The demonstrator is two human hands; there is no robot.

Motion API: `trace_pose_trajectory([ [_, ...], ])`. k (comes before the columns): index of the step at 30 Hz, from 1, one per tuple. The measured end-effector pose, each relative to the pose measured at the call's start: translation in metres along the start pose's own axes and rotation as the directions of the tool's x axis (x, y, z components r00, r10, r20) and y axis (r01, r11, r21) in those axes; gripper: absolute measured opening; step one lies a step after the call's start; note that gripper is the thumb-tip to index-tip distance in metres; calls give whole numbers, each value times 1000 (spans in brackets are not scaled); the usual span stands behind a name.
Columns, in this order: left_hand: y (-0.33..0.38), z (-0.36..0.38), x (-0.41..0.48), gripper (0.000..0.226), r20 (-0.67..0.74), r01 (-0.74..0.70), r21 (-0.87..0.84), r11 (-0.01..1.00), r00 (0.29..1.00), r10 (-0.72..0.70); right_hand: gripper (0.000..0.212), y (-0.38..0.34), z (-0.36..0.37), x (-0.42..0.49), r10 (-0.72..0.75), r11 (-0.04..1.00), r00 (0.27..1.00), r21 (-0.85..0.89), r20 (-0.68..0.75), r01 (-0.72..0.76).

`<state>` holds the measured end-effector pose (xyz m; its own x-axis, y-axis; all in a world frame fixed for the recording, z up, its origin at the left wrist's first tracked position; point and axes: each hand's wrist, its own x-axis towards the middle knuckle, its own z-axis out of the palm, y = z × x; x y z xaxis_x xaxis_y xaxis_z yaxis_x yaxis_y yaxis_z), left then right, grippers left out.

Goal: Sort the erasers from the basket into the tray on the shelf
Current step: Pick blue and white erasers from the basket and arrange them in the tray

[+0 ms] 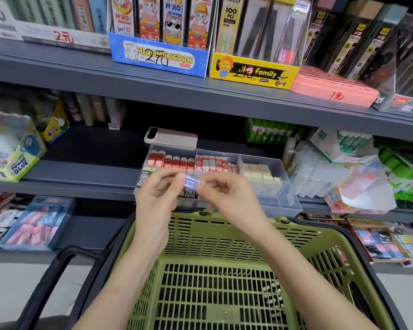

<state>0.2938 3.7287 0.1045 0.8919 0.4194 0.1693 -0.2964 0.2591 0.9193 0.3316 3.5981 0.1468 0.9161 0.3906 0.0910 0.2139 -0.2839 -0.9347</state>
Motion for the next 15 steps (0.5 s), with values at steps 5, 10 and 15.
trace_pose_trajectory([
  [5,-4,-6,5,18,5,92,-209,974,996,-93,12,17,-28,24,77,997,971,-7,-228,-81],
  [10,-6,-7,7,27,57,106,-331,938,994,-93,14,37,-19,47,119,959,968,-228,-222,-170],
  [15,-4,-4,7,19,23,15,-234,972,1000,-10,8,44,-12,53,3,779,986,-617,-169,-108],
])
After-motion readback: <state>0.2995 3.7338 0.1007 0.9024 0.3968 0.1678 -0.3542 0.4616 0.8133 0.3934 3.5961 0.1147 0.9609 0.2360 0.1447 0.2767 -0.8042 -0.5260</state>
